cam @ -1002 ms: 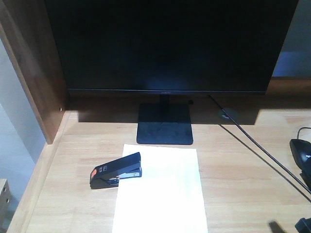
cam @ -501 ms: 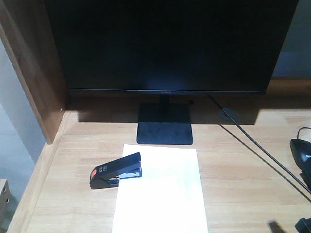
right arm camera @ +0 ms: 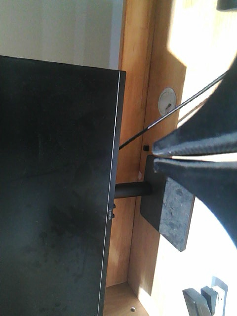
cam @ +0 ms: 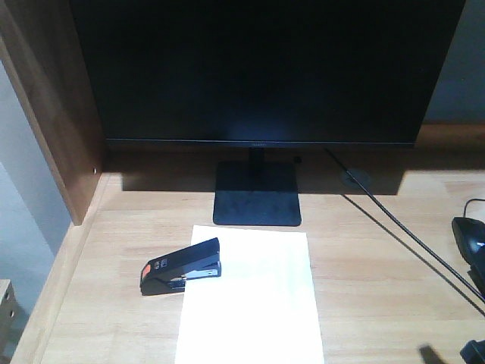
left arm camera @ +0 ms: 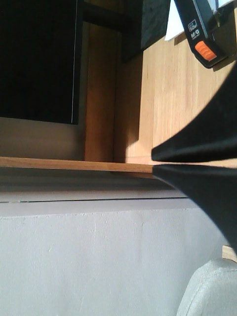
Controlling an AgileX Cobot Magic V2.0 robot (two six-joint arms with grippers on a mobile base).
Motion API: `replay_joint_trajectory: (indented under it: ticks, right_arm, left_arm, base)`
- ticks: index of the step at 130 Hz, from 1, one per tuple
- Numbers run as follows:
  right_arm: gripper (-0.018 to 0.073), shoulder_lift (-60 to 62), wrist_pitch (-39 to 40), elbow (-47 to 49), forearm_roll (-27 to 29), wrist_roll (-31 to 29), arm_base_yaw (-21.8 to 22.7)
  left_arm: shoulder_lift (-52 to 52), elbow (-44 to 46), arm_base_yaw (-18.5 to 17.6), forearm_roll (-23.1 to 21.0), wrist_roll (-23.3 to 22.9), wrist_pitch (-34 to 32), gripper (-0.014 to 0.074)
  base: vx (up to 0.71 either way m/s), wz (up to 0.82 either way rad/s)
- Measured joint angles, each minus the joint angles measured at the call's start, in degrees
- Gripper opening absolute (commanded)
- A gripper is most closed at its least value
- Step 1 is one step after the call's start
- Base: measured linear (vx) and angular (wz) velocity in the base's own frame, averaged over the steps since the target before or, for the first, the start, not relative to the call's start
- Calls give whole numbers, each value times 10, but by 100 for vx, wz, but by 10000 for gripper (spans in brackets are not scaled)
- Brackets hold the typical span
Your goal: Grab stapler and paper to desk for stapling
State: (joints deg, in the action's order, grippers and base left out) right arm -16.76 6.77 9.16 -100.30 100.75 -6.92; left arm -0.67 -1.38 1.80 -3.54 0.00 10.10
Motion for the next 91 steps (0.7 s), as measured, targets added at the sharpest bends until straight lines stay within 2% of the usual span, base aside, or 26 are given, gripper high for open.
replay_joint_trajectory:
  ticks: [15,23,29,36,37,41,43,44,45,46,47,48,49,50,51,54,55,59,63,64,65,66,69,70,80,91]
  right_arm:
    - [-6,0,-3,0,3,-3,0]
    - [-6,0,-14,0,31,-25,0]
    - [-6,0,-25,0,78,-68,0]
    - [-6,0,-41,0,169,-158,0]
    - [-6,0,-41,0,169,-158,0]
    - [-6,0,-52,0,247,-221,0]
    - [-6,0,-56,0,261,-248,0]
    - [-6,0,-57,0,289,-276,0]
    - [-6,0,-60,0,289,-276,0]
    - [-6,0,-64,0,318,-305,0]
    - [-6,0,-64,0,318,-305,0]
    - [-6,0,-68,0,362,-335,0]
    - [-6,0,-68,0,362,-350,0]
    - [-6,0,-71,0,392,-380,0]
    - [-6,0,-71,0,392,-380,0]
    - [-6,0,-80,0,454,-440,0]
    - [-6,0,-80,0,454,-440,0]
    - [-6,0,-90,0,546,-531,0]
    - [-6,0,-97,0,590,-576,0]
    - [-6,0,-101,0,620,-605,0]
    - [-6,0,-101,0,620,-605,0]
    - [-6,0,-105,0,662,-648,0]
    - [-6,0,-108,0,689,-675,0]
    - [-6,0,-114,0,728,-701,0]
    - [-6,0,-129,0,838,-823,0]
    - [-6,0,-138,0,924,-910,0]
  left_arm:
    - [0,0,0,0,0,0,-6]
    - [0,0,0,0,0,0,-6]
    - [0,0,0,0,0,0,-6]
    - [0,0,0,0,0,0,-6]
    - [0,0,0,0,0,0,-6]
    - [0,0,0,0,0,0,-6]
    - [0,0,0,0,0,0,-6]
    - [0,0,0,0,0,0,-6]
    - [0,0,0,0,0,0,-6]
    - [0,0,0,0,0,0,-6]
    - [0,0,0,0,0,0,-6]
    - [0,0,0,0,0,0,-6]
    - [0,0,0,0,0,0,-6]
    - [0,0,0,0,0,0,-6]
    - [0,0,0,0,0,0,-6]
    - [0,0,0,0,0,0,-6]
    - [0,0,0,0,0,0,-6]
    - [0,0,0,0,0,0,-6]
    - [0,0,0,0,0,0,-6]
    - [0,0,0,0,0,0,-6]
    - [0,0,0,0,0,0,-6]
    - [0,0,0,0,0,0,-6]
    - [0,0,0,0,0,0,-6]
    - [0,0,0,0,0,0,-6]
    - [0,0,0,0,0,0,-6]
    - [0,0,0,0,0,0,-6]
  base:
    - [0,0]
    - [0,0]
    - [0,0]
    - [0,0]
    - [0,0]
    - [0,0]
    - [0,0]
    - [0,0]
    - [0,0]
    - [0,0]
    - [0,0]
    - [0,0]
    - [0,0]
    - [0,0]
    - [0,0]
    - [0,0]
    - [0,0]
    - [0,0]
    - [0,0]
    - [0,0]
    - [0,0]
    - [0,0]
    - [0,0]
    - [0,0]
    - [0,0]
    - [0,0]
